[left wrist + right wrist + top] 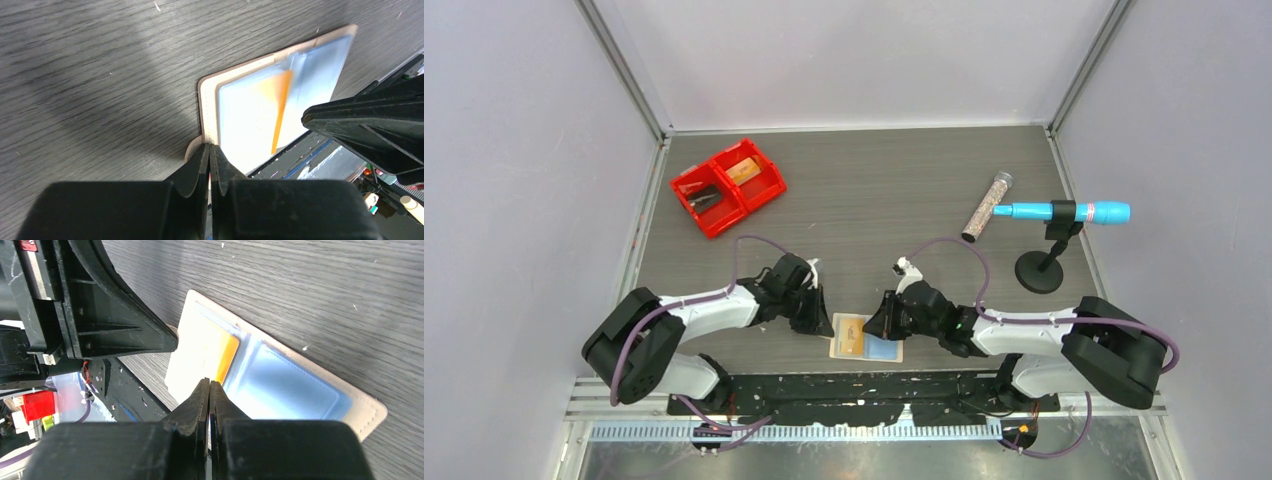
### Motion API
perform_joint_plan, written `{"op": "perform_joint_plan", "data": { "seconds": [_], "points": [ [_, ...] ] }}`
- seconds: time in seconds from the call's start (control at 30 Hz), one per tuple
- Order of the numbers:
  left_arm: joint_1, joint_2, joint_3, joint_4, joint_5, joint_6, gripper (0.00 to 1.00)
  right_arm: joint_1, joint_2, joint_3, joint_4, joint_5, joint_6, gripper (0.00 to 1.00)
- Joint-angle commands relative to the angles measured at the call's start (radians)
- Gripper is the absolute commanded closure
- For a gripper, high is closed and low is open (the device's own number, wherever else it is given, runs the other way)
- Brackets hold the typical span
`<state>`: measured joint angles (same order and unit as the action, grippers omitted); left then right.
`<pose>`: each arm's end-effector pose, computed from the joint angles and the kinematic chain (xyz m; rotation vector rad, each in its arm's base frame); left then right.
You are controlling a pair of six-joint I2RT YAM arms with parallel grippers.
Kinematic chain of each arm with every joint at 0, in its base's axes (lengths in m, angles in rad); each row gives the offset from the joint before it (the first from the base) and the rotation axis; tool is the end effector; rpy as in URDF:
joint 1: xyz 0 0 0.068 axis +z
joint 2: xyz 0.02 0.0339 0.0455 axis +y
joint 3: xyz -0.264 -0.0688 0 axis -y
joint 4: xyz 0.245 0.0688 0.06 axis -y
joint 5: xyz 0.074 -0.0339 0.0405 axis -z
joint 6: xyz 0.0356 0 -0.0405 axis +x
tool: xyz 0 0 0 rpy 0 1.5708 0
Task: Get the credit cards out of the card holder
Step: Remove the credit card from the card holder.
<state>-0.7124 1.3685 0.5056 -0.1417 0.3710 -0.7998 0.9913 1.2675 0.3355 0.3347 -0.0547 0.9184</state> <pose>0.1651 -0.1597 0.1345 0.0307 2.8297 -0.9497 0.1221 0.1901 0.1429 -0.1224 2.4022 1.0769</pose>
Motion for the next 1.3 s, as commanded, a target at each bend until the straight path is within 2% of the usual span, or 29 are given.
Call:
{"op": "perform_joint_plan", "data": {
  "seconds": [0.0,0.3,0.43,0.67,0.73,1.07,1.27],
  "points": [
    [-0.012,0.04,-0.015,-0.041,-0.091,0.037,0.95,-0.017,-0.04,-0.008,0.024,-0.028,-0.018,0.95],
    [-0.012,0.03,-0.022,-0.04,-0.085,0.029,0.95,-0.044,-0.073,-0.041,0.04,-0.059,-0.02,0.95],
    [-0.012,0.001,-0.017,-0.038,-0.051,0.01,0.94,-0.043,-0.063,-0.024,0.041,-0.08,-0.002,0.88],
    [-0.02,-0.079,-0.014,-0.041,-0.023,-0.022,0.92,-0.016,-0.037,0.006,0.022,-0.049,0.037,0.7],
    [-0.024,-0.088,-0.014,-0.041,-0.022,-0.027,0.91,-0.004,-0.024,0.021,-0.001,-0.03,0.042,0.68],
    [-0.046,-0.106,0.001,-0.013,-0.013,-0.041,0.9,0.017,0.03,0.05,-0.015,-0.002,0.051,0.69],
    [-0.052,-0.037,-0.007,0.039,-0.011,-0.04,0.9,0.021,0.047,0.055,-0.024,0.015,0.051,0.69]
  ]
}}
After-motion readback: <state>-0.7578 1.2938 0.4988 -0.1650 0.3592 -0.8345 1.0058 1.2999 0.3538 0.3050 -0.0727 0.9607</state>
